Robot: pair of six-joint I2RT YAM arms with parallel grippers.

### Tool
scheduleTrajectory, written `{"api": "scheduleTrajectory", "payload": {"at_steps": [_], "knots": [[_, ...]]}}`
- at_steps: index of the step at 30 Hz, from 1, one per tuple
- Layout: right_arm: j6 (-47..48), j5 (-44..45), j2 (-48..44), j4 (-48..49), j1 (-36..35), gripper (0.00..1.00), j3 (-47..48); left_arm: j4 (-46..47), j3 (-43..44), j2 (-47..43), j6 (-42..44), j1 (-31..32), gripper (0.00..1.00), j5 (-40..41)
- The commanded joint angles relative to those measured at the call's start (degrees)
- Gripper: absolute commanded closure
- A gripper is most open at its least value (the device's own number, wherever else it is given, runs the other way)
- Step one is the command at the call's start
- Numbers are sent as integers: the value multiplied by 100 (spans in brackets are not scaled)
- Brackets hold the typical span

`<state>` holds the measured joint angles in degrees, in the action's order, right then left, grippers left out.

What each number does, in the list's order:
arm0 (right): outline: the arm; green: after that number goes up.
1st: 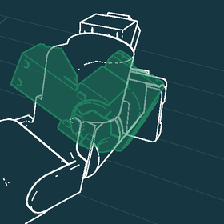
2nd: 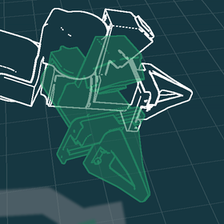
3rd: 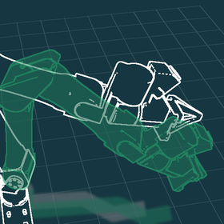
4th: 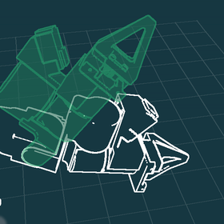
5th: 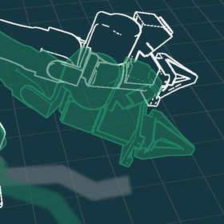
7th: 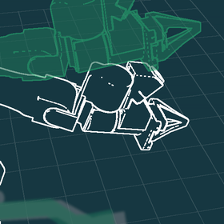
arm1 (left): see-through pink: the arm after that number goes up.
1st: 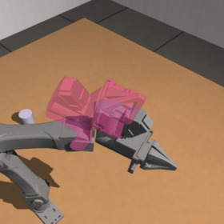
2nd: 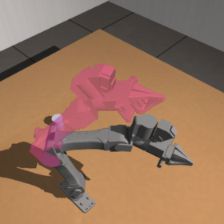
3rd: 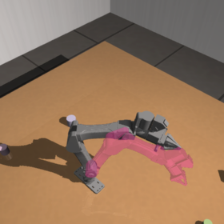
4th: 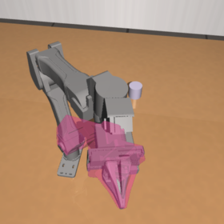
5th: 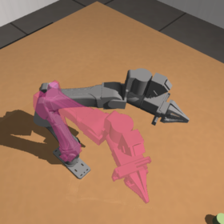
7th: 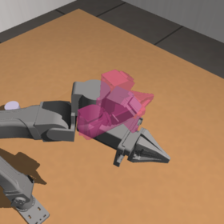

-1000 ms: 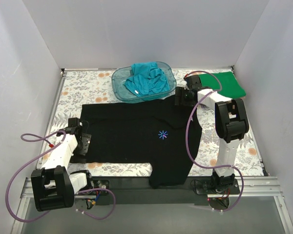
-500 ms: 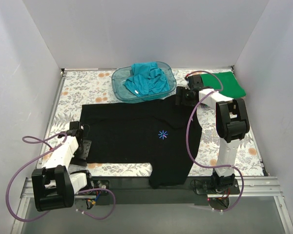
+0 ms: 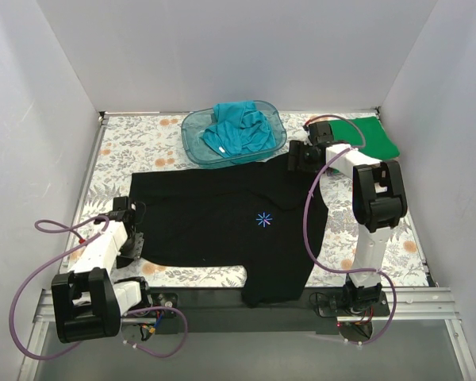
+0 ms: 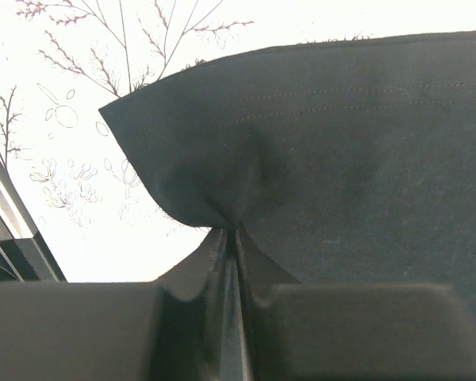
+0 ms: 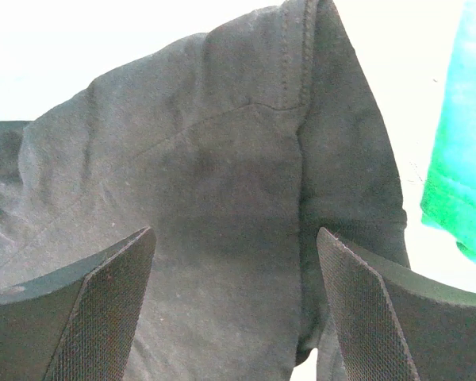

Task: Fold and stack the t-shirts
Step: Fold the tshirt

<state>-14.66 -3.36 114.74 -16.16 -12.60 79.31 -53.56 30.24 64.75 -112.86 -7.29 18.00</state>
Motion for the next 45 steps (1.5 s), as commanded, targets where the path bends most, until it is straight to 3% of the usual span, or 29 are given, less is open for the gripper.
{"api": "scheduleTrajectory", "payload": {"at_steps": [1, 5, 6, 10, 16, 17, 19, 20, 23, 26, 34, 40, 43, 45], "knots": [[156, 37, -433, -229, 56, 10, 129, 584, -414, 337, -1063, -27, 98, 353], [331, 238, -1154, -677, -232, 10, -11, 601, -405, 126, -888, -36, 100, 284], [358, 622, -1364, -791, -356, 10, -99, 619, -405, 38, -852, -27, 100, 248], [-70, 1406, -2917, -1378, -1181, 10, -1317, 628, -326, -147, -703, -36, 100, 248], [-1379, 2119, -4720, -2548, -3588, 11, -2867, 750, -299, -261, -430, -27, 100, 64], [-1539, 2094, -4880, -2741, -4296, 12, -3182, 759, -308, -270, -404, -18, 100, 72], [-1891, 1848, -5232, -2883, -4994, 13, -3360, 803, -326, -270, -325, -36, 100, 20], [-1979, 1769, -5294, -2945, -5676, 13, -3421, 812, -326, -279, -307, -27, 100, 2], [-2208, 1584, -5243, -3033, -6777, 13, -3562, 803, -378, -314, -316, -36, 100, -24], [-2270, 1575, -4752, -2998, -7299, 14, -3668, 838, -440, -366, -316, -36, 100, -68], [-2007, 1812, -4100, -2253, -7415, 18, -3843, 768, -449, -446, -272, -27, 100, -60], [-1848, 1426, -3898, -1829, -7222, 33, -4204, 689, -440, -524, -246, -36, 100, -86], [-1874, 1495, -3976, -1820, -7152, 48, -4257, 698, -475, -577, -245, -27, 100, -121], [-1935, 1583, -4143, -1846, -7064, 73, -4266, 698, -466, -586, -245, -36, 100, -130]]}}
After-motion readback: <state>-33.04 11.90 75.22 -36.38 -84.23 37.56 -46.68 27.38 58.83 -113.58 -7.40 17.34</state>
